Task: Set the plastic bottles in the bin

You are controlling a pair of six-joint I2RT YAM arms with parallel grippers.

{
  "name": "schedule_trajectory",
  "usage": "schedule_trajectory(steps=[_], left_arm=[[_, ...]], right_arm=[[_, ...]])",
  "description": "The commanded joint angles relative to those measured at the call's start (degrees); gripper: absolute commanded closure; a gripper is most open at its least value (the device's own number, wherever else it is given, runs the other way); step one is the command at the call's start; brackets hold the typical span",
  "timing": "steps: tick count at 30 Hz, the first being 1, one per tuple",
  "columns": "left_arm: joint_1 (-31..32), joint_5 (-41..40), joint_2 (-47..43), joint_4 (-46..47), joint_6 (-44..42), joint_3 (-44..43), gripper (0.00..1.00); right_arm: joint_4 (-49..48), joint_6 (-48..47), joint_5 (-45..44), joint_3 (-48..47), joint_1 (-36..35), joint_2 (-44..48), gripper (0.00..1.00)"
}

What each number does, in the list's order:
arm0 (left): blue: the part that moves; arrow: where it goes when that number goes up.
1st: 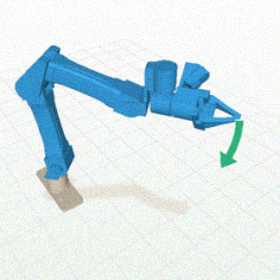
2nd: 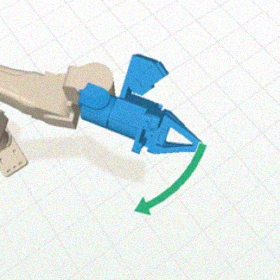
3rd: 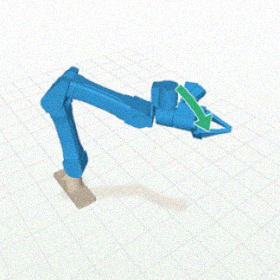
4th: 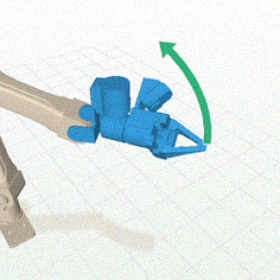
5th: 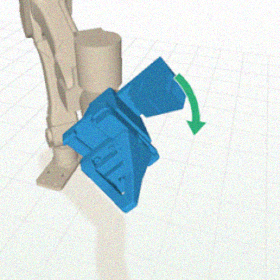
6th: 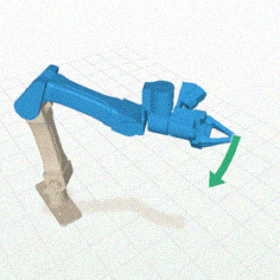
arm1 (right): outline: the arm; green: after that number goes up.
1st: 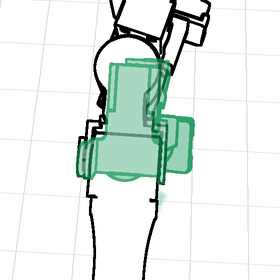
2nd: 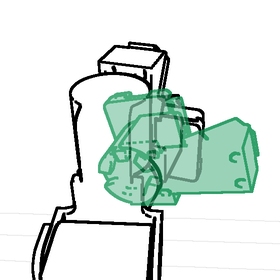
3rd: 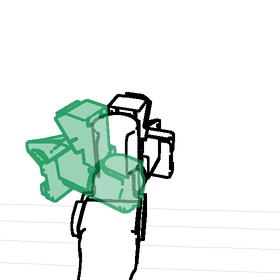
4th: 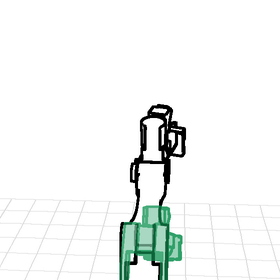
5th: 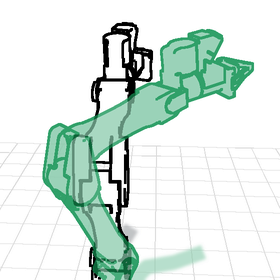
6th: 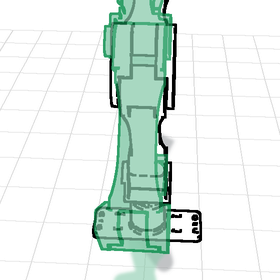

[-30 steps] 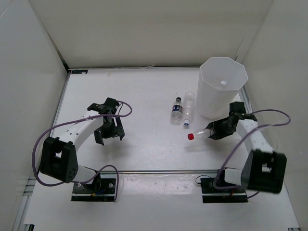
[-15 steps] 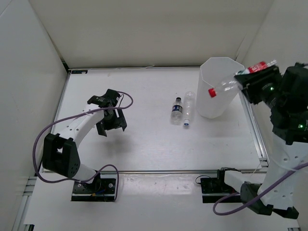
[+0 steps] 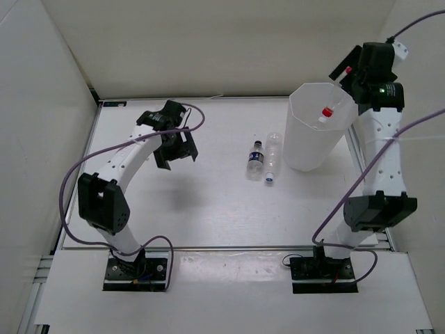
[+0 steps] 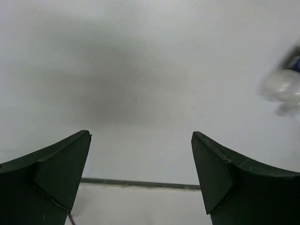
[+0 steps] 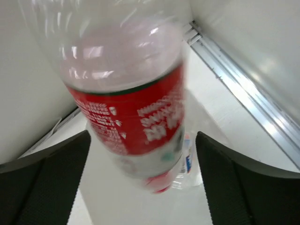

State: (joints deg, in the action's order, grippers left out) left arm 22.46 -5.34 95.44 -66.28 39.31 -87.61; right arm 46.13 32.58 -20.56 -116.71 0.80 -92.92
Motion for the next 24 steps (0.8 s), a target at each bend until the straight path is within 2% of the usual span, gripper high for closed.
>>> schedule_trajectory(steps=[1, 4, 8, 10, 13, 17, 24], left_arm=[[1.79, 3.93, 4.38, 1.24, 0.69, -9.48, 0.00], [3.11, 7.62, 11.31, 1.24, 0.68, -19.65, 0.00], [3.12, 17.63, 20.01, 5.36, -0.98, -29.79, 0.00], [3.12, 22.71, 23.81, 8.26, -0.99, -35.05, 0.00], [3.64, 27.91, 30.32, 12.64, -1.52, -40.51, 0.00], [5.75, 34.25, 35.94, 21.77, -1.52, -43.52, 0.00], [9.27, 32.50, 40.78, 24.01, -4.32, -42.12, 0.00]], right_arm=[[-1.68, -7.79, -3.26, -11.65, -3.60, -3.12, 0.00], [2.20, -3.60, -3.26, -10.40, -6.42, 0.62, 0.00], [5.19, 4.59, 4.45, 2.51, -8.35, 10.55, 0.00], [6.51, 5.39, 10.15, 8.41, -8.36, 15.22, 0.00], [9.15, 4.86, 12.73, 9.91, -8.36, 17.78, 0.00], [12.14, 1.88, 12.82, 7.11, -7.75, 18.31, 0.00], [12.14, 1.35, 11.68, 5.71, -7.13, 17.25, 0.00]])
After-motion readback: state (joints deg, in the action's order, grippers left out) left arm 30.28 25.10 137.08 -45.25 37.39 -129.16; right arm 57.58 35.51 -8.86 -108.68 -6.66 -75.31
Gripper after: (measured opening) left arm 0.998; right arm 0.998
